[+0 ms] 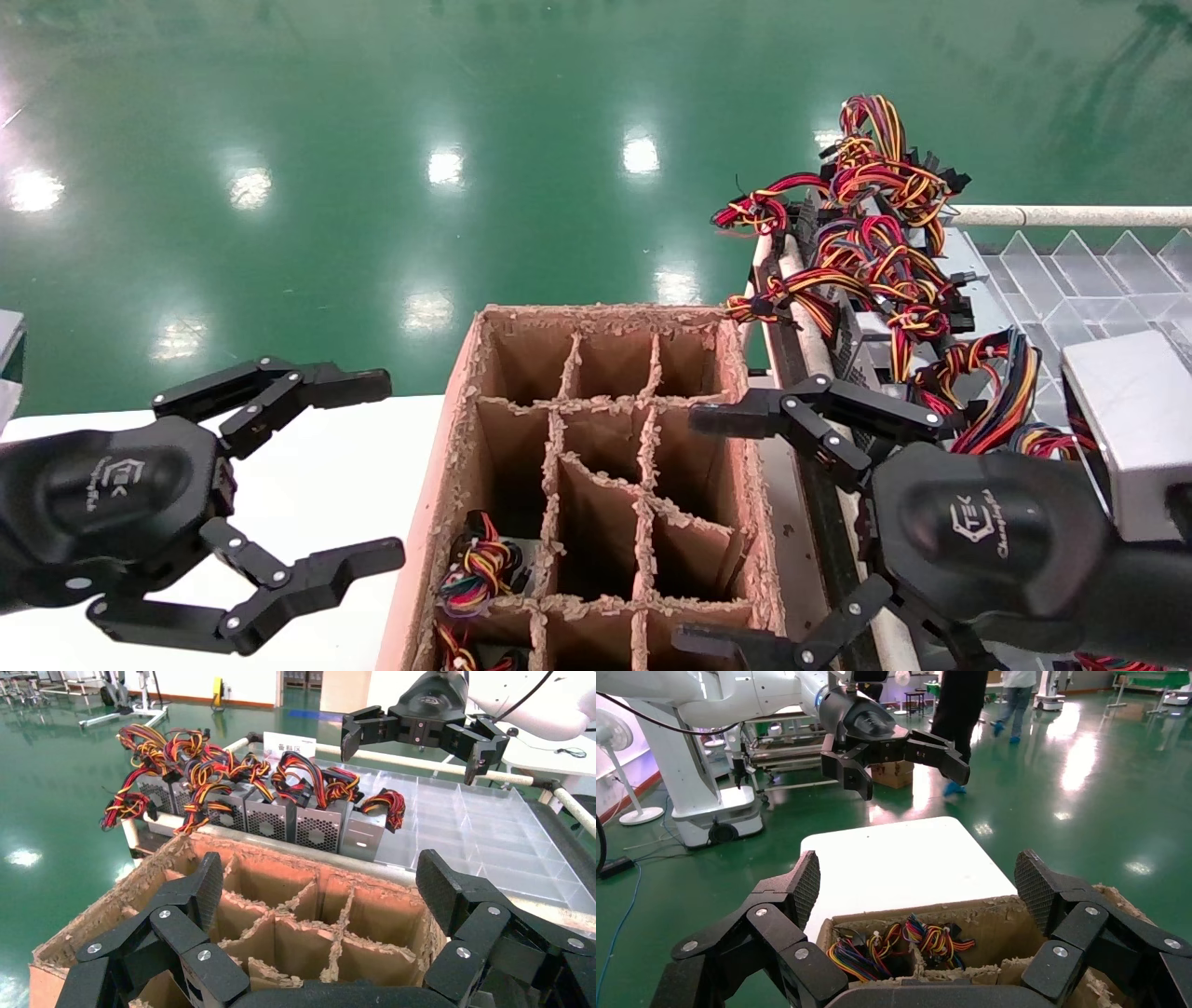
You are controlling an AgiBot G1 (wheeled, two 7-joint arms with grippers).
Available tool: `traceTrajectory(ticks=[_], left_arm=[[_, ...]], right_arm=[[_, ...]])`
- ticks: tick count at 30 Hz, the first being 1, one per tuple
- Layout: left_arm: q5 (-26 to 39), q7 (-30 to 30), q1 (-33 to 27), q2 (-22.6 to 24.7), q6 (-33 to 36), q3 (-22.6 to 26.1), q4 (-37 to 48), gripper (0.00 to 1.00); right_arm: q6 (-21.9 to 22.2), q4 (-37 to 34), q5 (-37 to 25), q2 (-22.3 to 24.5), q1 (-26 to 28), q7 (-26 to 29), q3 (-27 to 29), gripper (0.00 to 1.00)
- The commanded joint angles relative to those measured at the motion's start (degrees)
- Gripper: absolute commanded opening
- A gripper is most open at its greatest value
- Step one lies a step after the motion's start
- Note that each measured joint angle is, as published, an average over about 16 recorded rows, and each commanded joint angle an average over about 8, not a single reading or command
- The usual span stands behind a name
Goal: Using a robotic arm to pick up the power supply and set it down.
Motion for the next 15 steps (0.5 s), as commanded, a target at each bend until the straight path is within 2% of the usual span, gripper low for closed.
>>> traceTrajectory(ticks=[1, 15], left_arm=[[0.0, 0.0, 0.0, 0.0, 0.0, 0.0, 0.0, 1.0], [0.0, 0.0, 0.0, 0.0, 0.0, 0.0, 0.0, 1.0]], right_arm=[[0.0, 0.0, 0.0, 0.0, 0.0, 0.0, 0.0, 1.0], [0.0, 0.0, 0.0, 0.0, 0.0, 0.0, 0.0, 1.0]])
